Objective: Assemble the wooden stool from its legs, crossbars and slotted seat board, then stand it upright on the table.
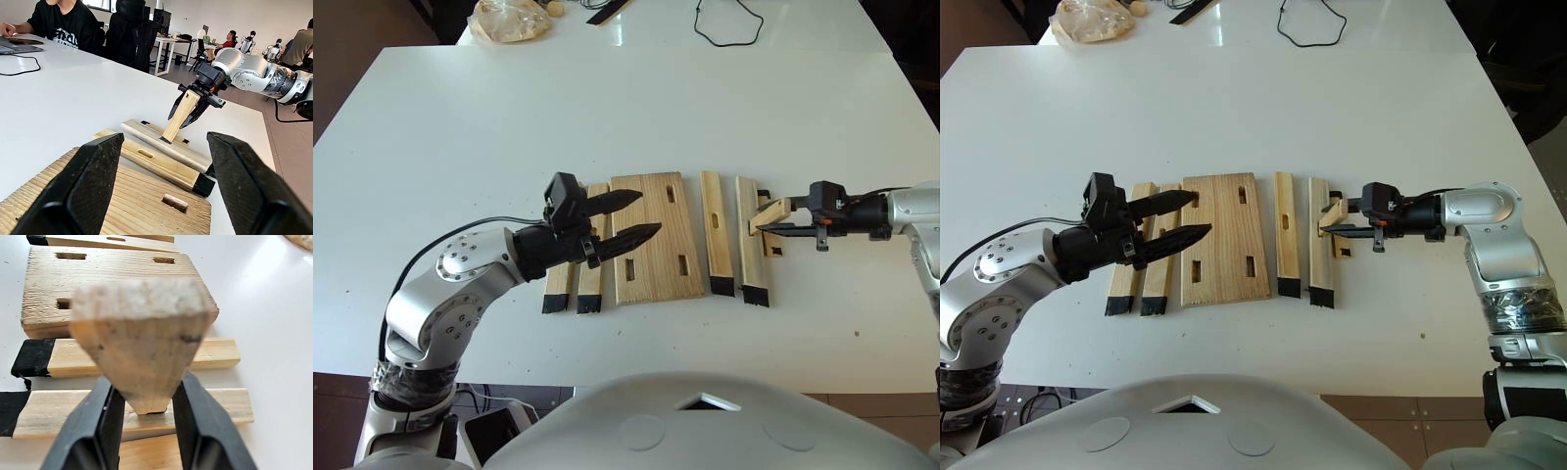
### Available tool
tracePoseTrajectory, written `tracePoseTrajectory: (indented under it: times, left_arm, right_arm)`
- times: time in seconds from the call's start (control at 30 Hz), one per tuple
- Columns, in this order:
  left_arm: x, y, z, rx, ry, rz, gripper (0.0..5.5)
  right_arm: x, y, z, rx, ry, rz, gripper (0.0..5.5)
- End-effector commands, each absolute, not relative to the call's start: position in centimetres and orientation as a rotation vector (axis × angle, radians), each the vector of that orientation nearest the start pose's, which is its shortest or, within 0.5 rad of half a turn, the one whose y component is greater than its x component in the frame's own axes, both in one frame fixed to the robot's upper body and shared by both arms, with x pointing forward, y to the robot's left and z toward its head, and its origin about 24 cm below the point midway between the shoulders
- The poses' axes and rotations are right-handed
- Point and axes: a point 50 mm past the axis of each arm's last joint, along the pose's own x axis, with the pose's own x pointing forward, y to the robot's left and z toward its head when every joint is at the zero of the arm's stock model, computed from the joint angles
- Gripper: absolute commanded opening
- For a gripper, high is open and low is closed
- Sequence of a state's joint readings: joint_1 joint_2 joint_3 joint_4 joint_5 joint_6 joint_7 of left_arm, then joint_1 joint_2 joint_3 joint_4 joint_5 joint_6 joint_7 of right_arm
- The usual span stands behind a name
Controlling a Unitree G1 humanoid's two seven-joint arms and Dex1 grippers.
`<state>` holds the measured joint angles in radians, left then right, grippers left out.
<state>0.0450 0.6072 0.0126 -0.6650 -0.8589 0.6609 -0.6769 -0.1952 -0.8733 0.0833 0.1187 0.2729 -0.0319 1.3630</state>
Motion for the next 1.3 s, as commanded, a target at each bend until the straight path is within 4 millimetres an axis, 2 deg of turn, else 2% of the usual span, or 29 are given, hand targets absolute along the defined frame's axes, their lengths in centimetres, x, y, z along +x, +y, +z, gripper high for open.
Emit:
tracePoseTrajectory:
  times: [0.03, 0.27, 0.43, 0.67, 0.83, 0.87, 1.13, 1.2, 1.3]
  left_arm:
    - [19.0, 14.2, 13.8, -0.137, 0.147, -1.136, 3.15]
    - [18.9, 13.8, 13.4, -0.132, 0.158, -1.15, 3.15]
    - [18.7, 13.9, 13.2, -0.124, 0.175, -1.159, 3.15]
    - [18.7, 14.0, 13.0, -0.11, 0.189, -1.167, 3.15]
    - [18.8, 13.9, 12.8, -0.101, 0.194, -1.168, 3.15]
    - [18.8, 13.9, 12.8, -0.099, 0.195, -1.168, 3.15]
    - [19.2, 14.0, 12.5, -0.079, 0.198, -1.171, 3.15]
    - [19.2, 14.0, 12.4, -0.076, 0.196, -1.171, 3.15]
    - [19.1, 14.1, 12.3, -0.071, 0.195, -1.168, 3.15]
  right_arm:
    - [24.6, -24.9, 9.5, -0.533, 0.455, 1.382, 1.3]
    - [25.7, -25.1, 7.1, -0.485, 0.619, 1.436, 1.3]
    - [25.5, -25.7, 5.1, -0.452, 0.703, 1.436, 1.3]
    - [25.1, -25.7, 3.8, -0.417, 0.725, 1.439, 1.3]
    - [25.3, -25.1, 3.8, -0.407, 0.672, 1.409, 1.3]
    - [25.4, -25.0, 3.7, -0.405, 0.667, 1.41, 1.59]
    - [25.7, -24.6, 3.7, -0.376, 0.609, 1.358, 2.55]
    - [26.0, -24.7, 4.2, -0.347, 0.58, 1.34, 2.73]
    - [26.3, -24.6, 6.3, -0.259, 0.491, 1.33, 2.73]
